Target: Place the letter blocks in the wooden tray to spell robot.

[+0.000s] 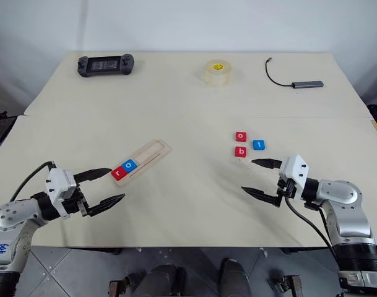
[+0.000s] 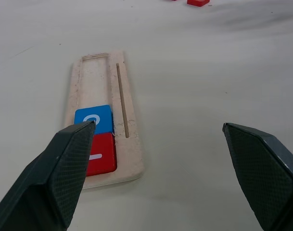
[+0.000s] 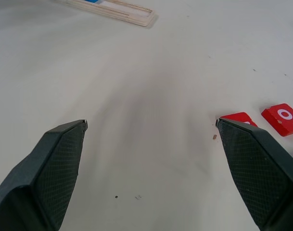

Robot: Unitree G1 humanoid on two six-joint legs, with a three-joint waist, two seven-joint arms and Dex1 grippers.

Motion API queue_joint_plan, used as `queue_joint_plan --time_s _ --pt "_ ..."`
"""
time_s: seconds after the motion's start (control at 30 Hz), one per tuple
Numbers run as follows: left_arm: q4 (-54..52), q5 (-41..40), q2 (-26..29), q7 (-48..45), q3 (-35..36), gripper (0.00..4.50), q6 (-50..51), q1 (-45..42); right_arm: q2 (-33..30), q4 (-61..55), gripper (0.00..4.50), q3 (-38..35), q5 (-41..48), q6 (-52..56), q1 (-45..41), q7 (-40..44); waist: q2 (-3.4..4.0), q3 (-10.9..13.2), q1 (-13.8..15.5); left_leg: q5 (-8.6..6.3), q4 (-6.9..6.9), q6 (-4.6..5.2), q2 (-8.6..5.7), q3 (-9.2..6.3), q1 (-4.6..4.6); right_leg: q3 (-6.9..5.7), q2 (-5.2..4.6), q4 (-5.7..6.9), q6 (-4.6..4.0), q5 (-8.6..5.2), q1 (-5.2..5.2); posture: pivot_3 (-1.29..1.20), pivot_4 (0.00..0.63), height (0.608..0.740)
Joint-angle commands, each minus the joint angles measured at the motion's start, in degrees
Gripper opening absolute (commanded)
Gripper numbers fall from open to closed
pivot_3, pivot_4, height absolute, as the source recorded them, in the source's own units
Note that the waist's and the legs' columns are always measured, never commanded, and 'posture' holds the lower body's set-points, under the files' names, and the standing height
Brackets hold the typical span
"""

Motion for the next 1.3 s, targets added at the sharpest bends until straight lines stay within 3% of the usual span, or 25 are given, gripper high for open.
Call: queue_joint_plan --time_s 0.03,0.27,0.57,0.77,0.93,1.3 --pt "-2.2 -1.0 0.2 0.8 1.7 4.5 0.4 0.2 -0.4 -0.5 4.49 -1.0 1.1 -0.6 -0.1 0.7 0.0 0.0 0.0 0.0 0.0 0.0 0.0 0.0 0.0 0.0 0.0 0.0 0.0 0.0 0.0 0.0 0.15 0.74" --pt "-3.9 -2.9 -1.8 4.0 7.0 4.5 1.5 7.0 2.5 -3.2 4.49 1.4 3.3 2.6 -2.6 1.2 0.01 0.0 -0.3 0.0 -0.01 -0.01 0.03 0.02 0.02 0.01 0.01 -0.01 0.0 0.0 0.0 0.0 0.15 0.74" --pt "2.1 -4.2 -9.6 8.3 15.8 4.5 -4.5 15.7 9.5 -14.3 4.49 7.4 5.7 8.2 -5.5 -1.0 -0.05 0.0 0.5 -0.04 0.01 -0.08 0.11 -0.02 0.01 -0.02 0.03 -0.02 -0.02 -0.01 -0.01 0.0 0.15 0.74" --pt "0.6 -3.1 -8.4 8.2 12.4 4.5 -1.8 13.9 9.2 -16.3 4.49 7.7 6.2 9.3 -3.9 -1.4 -0.07 0.0 1.5 -0.07 0.06 0.0 -0.05 -0.1 -0.02 -0.04 -0.07 -0.02 -0.02 -0.01 0.04 0.0 0.15 0.74" --pt "-0.1 1.3 -6.9 11.4 5.1 4.5 2.0 4.5 8.2 -17.5 4.49 7.1 7.0 11.1 -2.9 -1.7 -0.07 0.0 1.4 -0.06 0.05 -0.01 -0.03 -0.08 0.0 -0.03 -0.02 0.03 -0.02 -0.01 0.01 0.0 0.15 0.74" --pt "12.2 8.7 -5.2 10.2 -3.7 4.5 1.3 -9.1 7.7 -20.5 4.49 6.6 8.0 13.6 -1.4 -3.2 -0.09 0.0 0.2 -0.05 0.02 -0.02 -0.03 0.01 0.01 -0.03 0.04 0.11 -0.02 -0.01 -0.06 0.0 0.15 0.74"
